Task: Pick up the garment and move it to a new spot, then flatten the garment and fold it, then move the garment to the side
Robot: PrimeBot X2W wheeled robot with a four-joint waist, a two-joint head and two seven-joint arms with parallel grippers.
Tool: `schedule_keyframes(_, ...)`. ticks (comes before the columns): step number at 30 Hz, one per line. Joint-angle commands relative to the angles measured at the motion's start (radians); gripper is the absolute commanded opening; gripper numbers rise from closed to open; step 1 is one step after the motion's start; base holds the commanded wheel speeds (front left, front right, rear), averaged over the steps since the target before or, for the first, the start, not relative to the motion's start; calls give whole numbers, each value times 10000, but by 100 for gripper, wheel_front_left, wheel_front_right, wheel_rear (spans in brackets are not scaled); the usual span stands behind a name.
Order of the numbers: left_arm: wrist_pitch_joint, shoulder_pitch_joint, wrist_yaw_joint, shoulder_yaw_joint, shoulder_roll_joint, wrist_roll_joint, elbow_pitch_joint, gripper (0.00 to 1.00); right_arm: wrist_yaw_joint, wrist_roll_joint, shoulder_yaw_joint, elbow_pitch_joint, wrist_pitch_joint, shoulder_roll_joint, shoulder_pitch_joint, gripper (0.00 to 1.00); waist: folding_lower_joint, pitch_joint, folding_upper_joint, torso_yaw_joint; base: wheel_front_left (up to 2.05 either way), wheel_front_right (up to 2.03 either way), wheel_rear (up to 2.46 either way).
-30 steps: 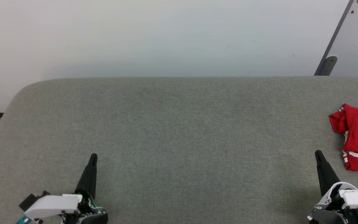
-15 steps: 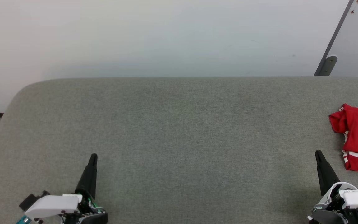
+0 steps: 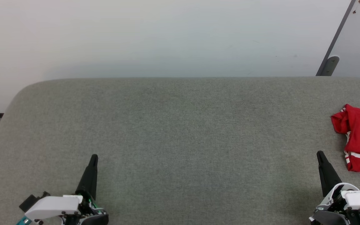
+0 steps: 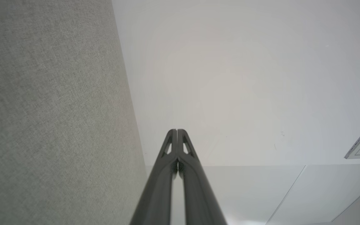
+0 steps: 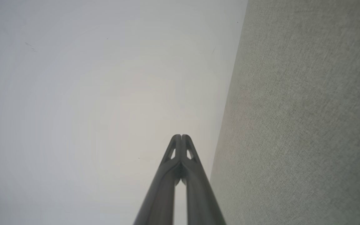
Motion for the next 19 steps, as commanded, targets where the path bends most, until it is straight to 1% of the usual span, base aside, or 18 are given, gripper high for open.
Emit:
schedule_keyframes(1, 19, -80, -4, 23, -6, -5, -17, 0, -10, 38, 31, 1, 23, -24, -20, 0, 0, 0, 0, 0, 0, 0, 0)
schedule_keyframes(19, 22, -81, -4, 23, -7, -2, -17, 0, -10, 38, 32, 1, 22, -24, -20, 0, 0, 0, 0, 0, 0, 0, 0)
